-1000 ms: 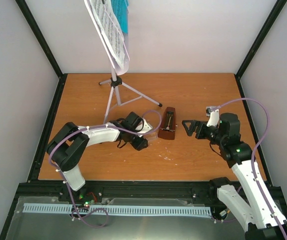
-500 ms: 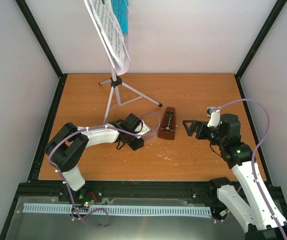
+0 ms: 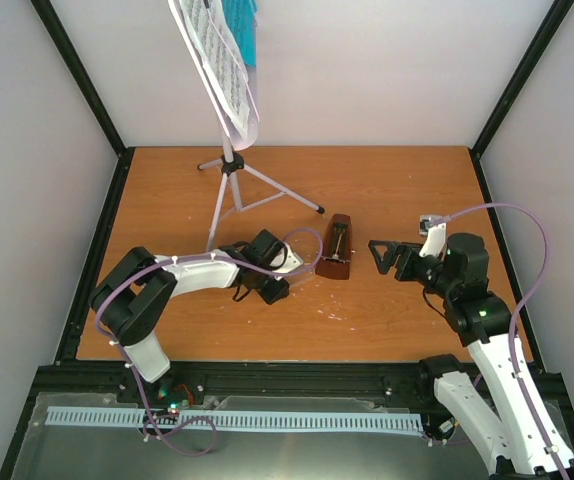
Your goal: Pack up the instrument practice props
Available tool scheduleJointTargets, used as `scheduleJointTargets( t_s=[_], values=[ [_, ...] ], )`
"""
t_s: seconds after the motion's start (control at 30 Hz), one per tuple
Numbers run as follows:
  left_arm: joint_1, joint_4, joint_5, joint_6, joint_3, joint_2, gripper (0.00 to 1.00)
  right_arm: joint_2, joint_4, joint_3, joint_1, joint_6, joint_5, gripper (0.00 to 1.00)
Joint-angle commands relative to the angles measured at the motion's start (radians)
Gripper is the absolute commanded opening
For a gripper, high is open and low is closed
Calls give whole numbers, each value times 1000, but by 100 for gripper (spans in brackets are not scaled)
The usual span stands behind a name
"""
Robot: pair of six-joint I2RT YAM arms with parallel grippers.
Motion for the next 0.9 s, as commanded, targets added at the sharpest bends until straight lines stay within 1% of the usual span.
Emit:
scheduleJointTargets(
  t_s=[0.0,0.17,0.3,0.47,0.57,0.67,0.87],
  values=[
    [-20,-35,-28,9,-5,-11,30,-25,-7,15,-7,10,9,100],
    [-22,-26,-27,4,-10,-30,22,-31,-14,3,-7,-1,10,100],
    [-23,-23,-28,1,-15,-39,13,-37,-3,-12,-7,-7,-3,100],
    [-23,-21,-41,-8,-22,-47,7,-19,16,-41,-7,-32,-46,100],
    [-22,-31,-75,-16,-37,-61,1,-8,24,-64,-7,-34,-53,100],
    [-24,-34,-120,-49,-47,-78,0,-3,37,-86,-7,-29,-60,100],
    [-19,-34,-147,-207,-42,-73,0,17,59,-116,-7,-25,-56,100]
  ],
)
